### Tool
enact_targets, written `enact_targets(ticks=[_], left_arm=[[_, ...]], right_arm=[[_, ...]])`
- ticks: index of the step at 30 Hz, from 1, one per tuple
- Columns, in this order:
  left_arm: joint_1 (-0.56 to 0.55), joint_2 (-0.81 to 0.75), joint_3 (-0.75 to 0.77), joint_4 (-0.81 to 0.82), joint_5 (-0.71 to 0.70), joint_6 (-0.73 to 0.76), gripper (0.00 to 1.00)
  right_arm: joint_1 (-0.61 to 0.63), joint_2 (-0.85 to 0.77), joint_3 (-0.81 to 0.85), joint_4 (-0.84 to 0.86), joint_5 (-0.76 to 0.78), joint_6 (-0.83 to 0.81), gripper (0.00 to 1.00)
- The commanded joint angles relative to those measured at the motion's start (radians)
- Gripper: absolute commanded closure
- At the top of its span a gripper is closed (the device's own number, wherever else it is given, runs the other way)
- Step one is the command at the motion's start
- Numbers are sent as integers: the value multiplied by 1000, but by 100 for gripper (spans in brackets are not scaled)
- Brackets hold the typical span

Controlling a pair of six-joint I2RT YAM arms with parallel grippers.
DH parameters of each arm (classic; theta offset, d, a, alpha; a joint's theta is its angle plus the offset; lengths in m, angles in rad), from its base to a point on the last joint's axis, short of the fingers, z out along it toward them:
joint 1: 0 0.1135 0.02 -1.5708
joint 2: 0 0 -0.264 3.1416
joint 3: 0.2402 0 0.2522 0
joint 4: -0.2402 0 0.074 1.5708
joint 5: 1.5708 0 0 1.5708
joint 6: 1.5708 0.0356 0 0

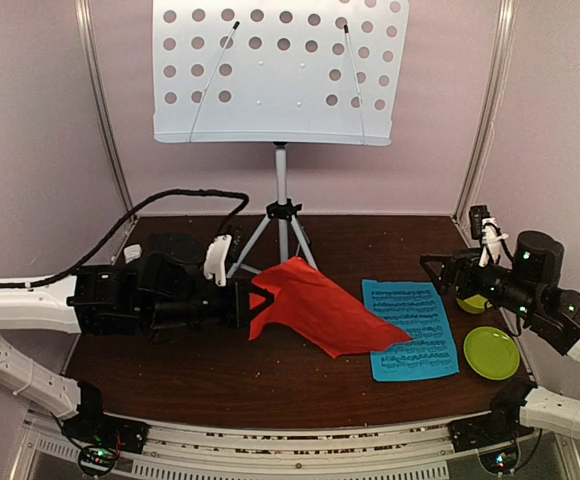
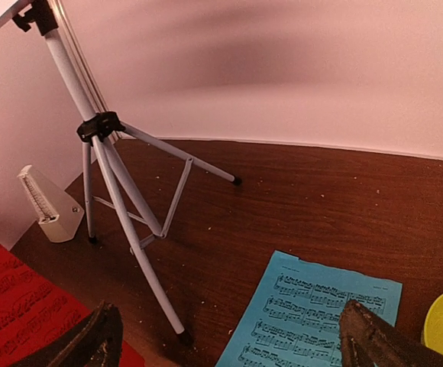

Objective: Set up the instrument practice props

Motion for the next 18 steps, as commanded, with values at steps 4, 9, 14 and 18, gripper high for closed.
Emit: enact_targets(ticks=[4, 9, 14, 18], left_arm=[[-47, -117, 67, -93, -235, -311, 100], [-69, -199, 15, -117, -300, -499, 100], [-75, -284, -33, -299, -386, -804, 100], [-76, -321, -48, -382, -390, -955, 100]], right_arm=[[175, 52, 10, 116, 155, -34, 1], [223, 102, 60, 119, 165, -57, 1], [249, 113, 73, 123, 127, -71, 2], [285, 121, 71, 117, 103, -79, 3]])
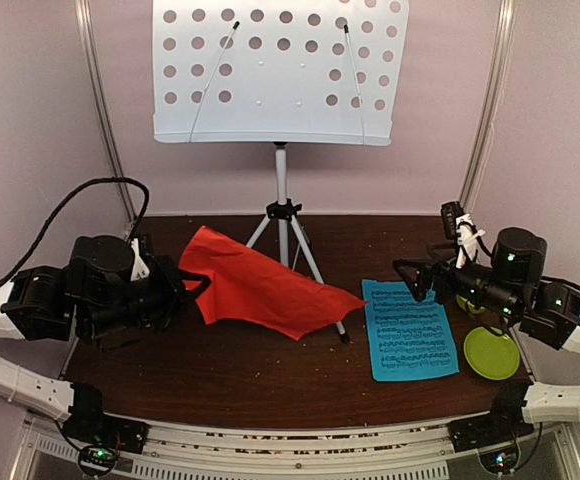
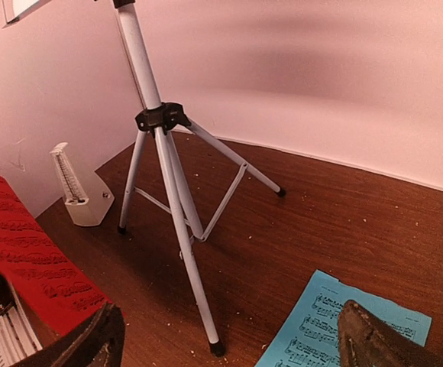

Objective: Set up the instrument practice props

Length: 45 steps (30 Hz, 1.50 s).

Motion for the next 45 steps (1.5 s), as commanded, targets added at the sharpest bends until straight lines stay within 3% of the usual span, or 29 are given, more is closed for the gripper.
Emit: enact_targets(ticks=[1, 5, 13, 23, 30, 37, 45], left_arm=[[-5, -24, -6, -143, -56, -250, 100], [-21, -12, 3, -131, -65, -255, 100], [-76, -3, 9, -2, -114, -293, 100], [-134, 31, 82, 50, -149, -269, 100], [-168, 25, 88, 121, -149, -229, 100], [-217, 25, 106, 136, -201, -196, 100], [-225, 24, 115, 147, -217, -174, 100]], right_arm=[[44, 8, 26, 21, -27, -34, 3], [109, 19, 27, 49, -15, -66, 3], [334, 132, 67, 156, 178, -171, 3], [628, 407, 233, 272, 366, -387, 3], [743, 609, 362, 371, 523, -563, 6], [767, 741, 477, 384, 701, -719, 18], [755, 800, 502, 409, 748, -834, 45]])
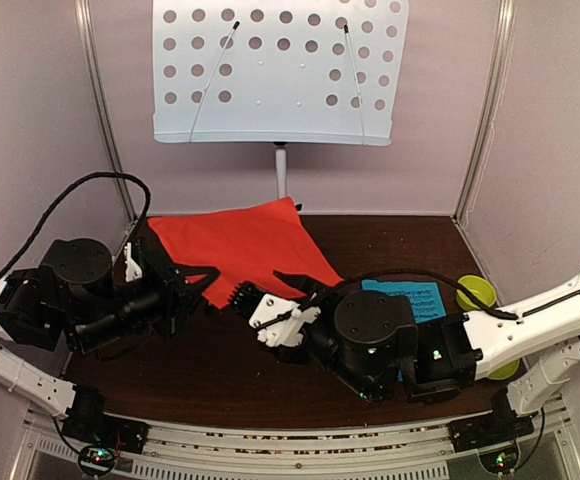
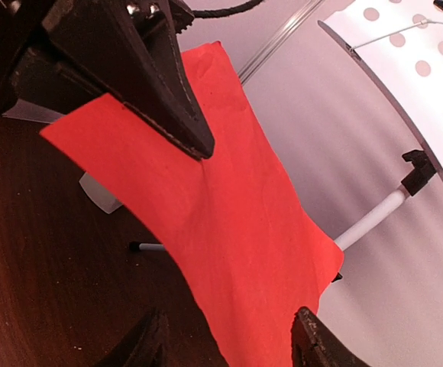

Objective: Set up the instrument practice props

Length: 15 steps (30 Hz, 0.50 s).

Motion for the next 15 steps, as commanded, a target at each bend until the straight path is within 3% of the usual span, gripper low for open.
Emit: enact_targets(ticks=[1, 7, 9, 12, 15], left_arm=[[-7, -4, 39, 48, -46, 45, 100], [-7, 3, 41, 47, -63, 53, 99], [-7, -1, 35, 51, -78, 61, 91], [-8, -6, 37, 53, -110, 114, 70], [-9, -12, 46, 42, -175, 188, 58]], right_arm=[[-12, 43, 51, 24, 66, -84, 49], [-26, 80, 103, 36, 90, -141, 84], [-30, 69, 105, 48, 84, -139, 98], [-41, 34, 101, 38, 66, -118, 100], [-61, -26, 97, -1, 23, -72, 100]])
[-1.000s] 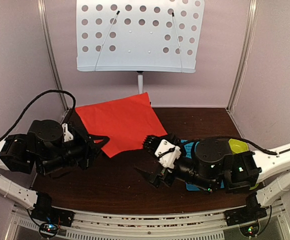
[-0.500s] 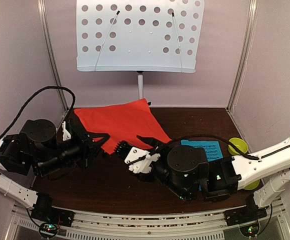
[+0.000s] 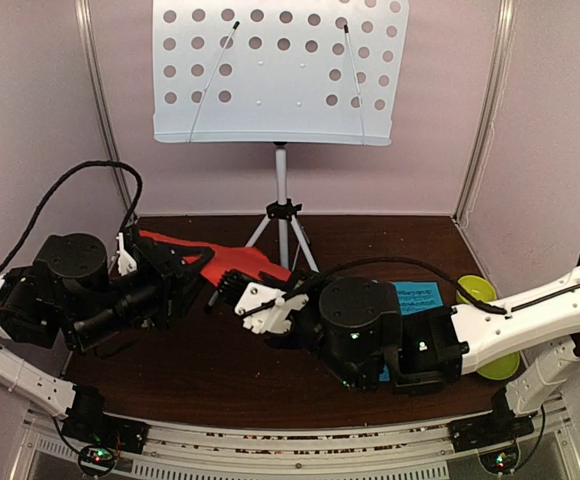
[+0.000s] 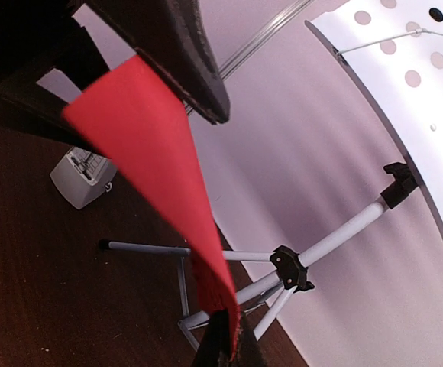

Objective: Set up the instrument practice props

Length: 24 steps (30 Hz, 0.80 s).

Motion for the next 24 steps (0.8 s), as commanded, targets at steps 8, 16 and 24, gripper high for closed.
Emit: enact_targets(ticks=[8, 16, 24], left_arm=[[-7, -75, 61, 1, -330, 565, 31], [-7, -15, 203, 194, -280, 1449, 24], [-3, 138, 410, 279, -197, 2010, 28]], right_arm=[[-143, -291, 51, -211, -245, 269, 100], [-273, -378, 191, -358, -396, 420, 100], [-339, -355, 388, -444, -415, 544, 100]])
